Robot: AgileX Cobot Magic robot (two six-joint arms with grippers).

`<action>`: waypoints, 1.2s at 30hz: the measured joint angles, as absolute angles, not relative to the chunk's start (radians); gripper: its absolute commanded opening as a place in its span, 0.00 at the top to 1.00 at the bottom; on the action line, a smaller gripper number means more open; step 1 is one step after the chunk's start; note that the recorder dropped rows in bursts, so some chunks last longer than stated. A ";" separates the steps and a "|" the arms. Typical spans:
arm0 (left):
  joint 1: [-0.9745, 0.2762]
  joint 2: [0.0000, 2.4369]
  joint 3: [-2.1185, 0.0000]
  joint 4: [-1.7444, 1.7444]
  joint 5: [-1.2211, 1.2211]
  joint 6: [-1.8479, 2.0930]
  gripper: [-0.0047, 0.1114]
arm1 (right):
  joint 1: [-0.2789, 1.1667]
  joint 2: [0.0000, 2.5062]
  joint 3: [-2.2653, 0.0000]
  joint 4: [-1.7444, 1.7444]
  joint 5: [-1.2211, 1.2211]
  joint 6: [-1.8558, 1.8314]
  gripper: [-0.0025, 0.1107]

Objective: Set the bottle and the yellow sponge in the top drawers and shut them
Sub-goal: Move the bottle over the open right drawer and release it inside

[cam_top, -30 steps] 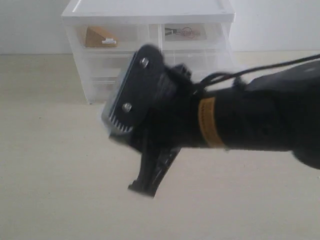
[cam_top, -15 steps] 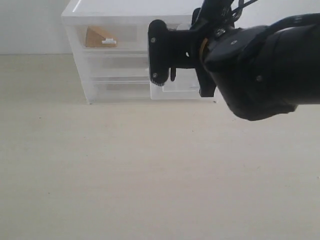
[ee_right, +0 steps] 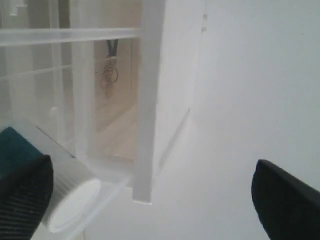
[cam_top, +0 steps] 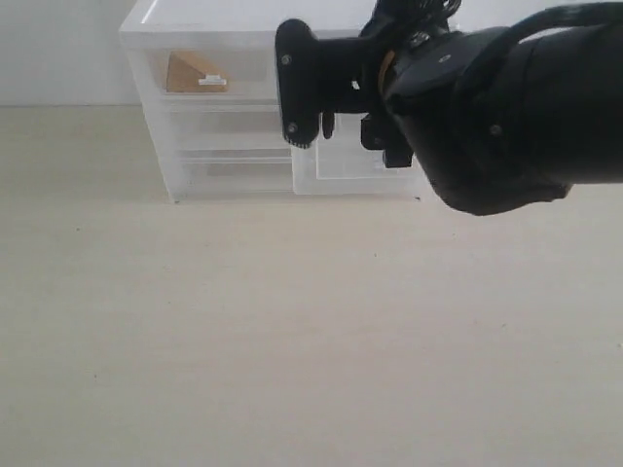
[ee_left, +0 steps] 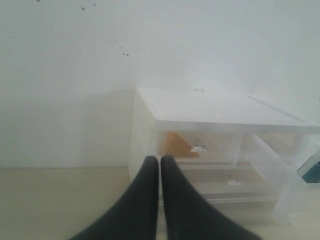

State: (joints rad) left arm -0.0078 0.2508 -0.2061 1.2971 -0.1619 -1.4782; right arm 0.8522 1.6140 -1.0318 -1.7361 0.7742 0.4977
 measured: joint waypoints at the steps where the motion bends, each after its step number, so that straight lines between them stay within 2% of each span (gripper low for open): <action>1: -0.008 0.251 -0.206 1.297 -0.162 -1.478 0.93 | 0.861 1.596 -1.032 -1.727 0.775 0.498 0.15; 3: -0.008 0.251 -0.206 1.297 -0.162 -1.478 0.93 | 0.876 1.540 -1.034 -1.685 0.766 0.511 0.26; 4: -0.008 0.251 -0.206 1.297 -0.162 -1.478 0.93 | 0.878 1.516 -1.034 -1.660 0.754 0.523 0.37; 6: -0.008 0.251 -0.206 1.297 -0.162 -1.478 0.93 | 0.874 1.457 -1.034 -1.603 0.724 0.555 0.65; 7: -0.008 0.251 -0.206 1.297 -0.164 -1.478 0.93 | 0.865 1.440 -1.034 -1.579 0.706 0.562 0.87; 8: -0.008 0.251 -0.206 1.297 -0.166 -1.478 0.93 | 0.850 1.425 -1.034 -1.549 0.690 0.572 0.96; 10: -0.008 0.251 -0.206 1.297 -0.171 -1.478 0.93 | 0.812 1.413 -1.036 -1.491 0.664 0.591 0.94; 13: -0.008 0.251 -0.206 1.297 -0.173 -1.478 0.93 | 0.748 1.431 -1.036 -1.411 0.643 0.616 0.98; 20: -0.008 0.251 -0.206 1.297 -0.180 -1.478 0.93 | 0.667 1.562 -1.038 -1.372 0.576 0.689 0.98; 31: -0.008 0.251 -0.206 1.297 -0.183 -1.478 0.93 | 0.661 1.665 -1.145 -1.362 0.216 0.799 0.98; 36: -0.008 0.251 -0.204 1.297 -0.183 -1.478 0.93 | 0.661 1.667 -1.160 -1.360 0.201 0.823 0.98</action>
State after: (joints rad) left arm -0.0078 0.2508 -0.2043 1.2971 -0.1833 -1.4782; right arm 0.6610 1.6674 -1.1599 -1.3596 0.2009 0.8234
